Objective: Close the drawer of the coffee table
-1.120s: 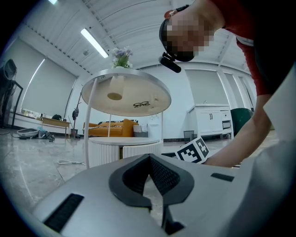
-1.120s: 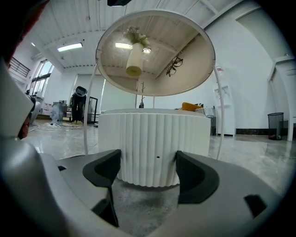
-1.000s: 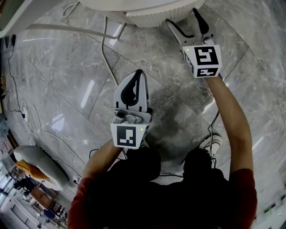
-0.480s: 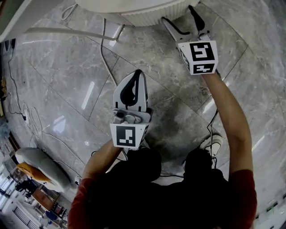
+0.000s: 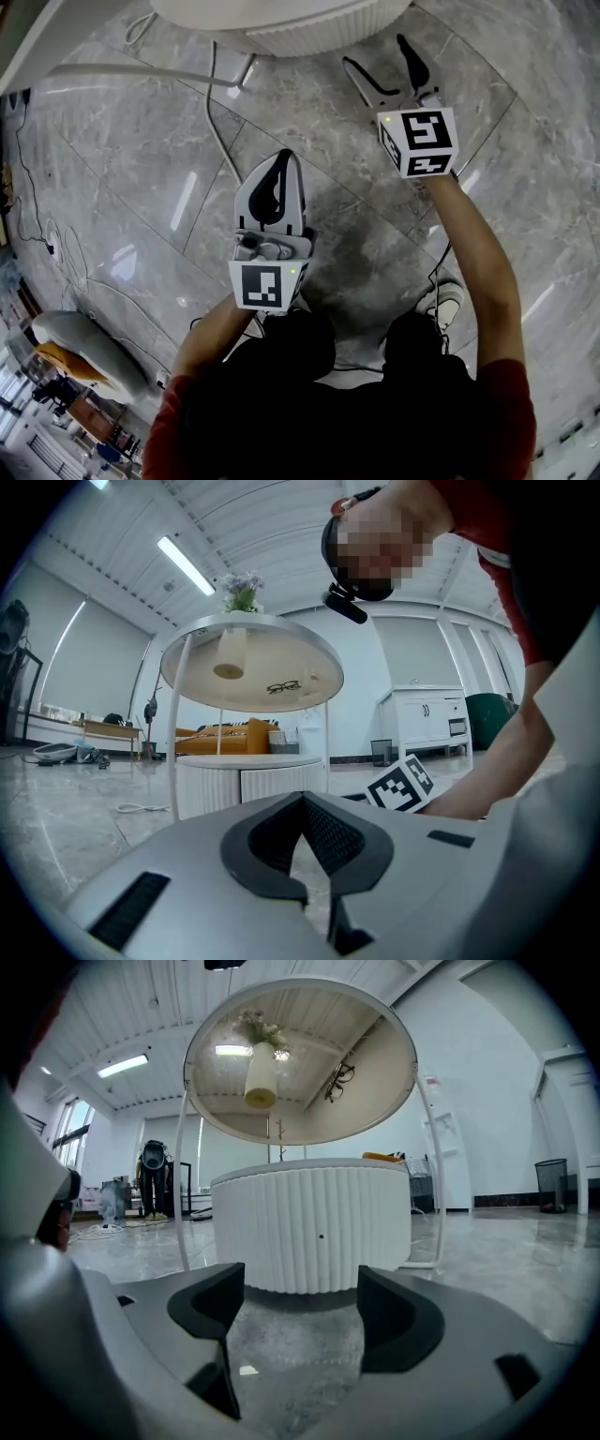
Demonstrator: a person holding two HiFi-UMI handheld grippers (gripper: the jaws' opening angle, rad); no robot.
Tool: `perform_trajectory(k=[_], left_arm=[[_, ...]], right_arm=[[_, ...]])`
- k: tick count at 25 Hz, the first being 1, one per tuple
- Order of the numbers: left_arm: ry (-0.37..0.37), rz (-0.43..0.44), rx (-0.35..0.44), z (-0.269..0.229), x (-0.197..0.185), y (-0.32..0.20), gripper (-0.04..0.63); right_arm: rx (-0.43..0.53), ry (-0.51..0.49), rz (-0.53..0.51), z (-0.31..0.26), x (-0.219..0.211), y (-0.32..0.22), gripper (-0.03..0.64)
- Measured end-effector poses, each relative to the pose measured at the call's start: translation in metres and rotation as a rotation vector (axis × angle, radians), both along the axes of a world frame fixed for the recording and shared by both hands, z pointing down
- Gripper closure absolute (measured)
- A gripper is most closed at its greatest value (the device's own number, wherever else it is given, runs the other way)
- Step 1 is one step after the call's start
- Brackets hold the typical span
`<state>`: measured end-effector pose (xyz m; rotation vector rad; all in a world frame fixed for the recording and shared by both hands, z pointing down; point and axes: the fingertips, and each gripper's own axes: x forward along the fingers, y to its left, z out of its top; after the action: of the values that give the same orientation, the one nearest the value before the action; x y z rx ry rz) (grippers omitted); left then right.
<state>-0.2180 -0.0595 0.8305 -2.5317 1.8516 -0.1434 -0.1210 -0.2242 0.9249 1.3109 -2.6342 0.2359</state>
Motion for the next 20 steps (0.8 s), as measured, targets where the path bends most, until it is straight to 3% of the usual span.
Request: perform_trajectory(k=[4,9,20], left_arm=[[0.045,-0.032,0.006,0.001,0.002,-0.009,0.586],[-0.030,0.000,-0.027,0.016,0.007,-0.004,0.586],[-0.006,-0.007,-0.028,0.015,0.014,0.002,0.586]], right_arm=[[-0.023,0.001,0.009,0.011,0.011,0.027,0.262],[-0.024,0.005,0.017,0.016,0.022,0.059,0.262],[-0.028,-0.009,0.051,-0.007,0.059,0.137,0.262]])
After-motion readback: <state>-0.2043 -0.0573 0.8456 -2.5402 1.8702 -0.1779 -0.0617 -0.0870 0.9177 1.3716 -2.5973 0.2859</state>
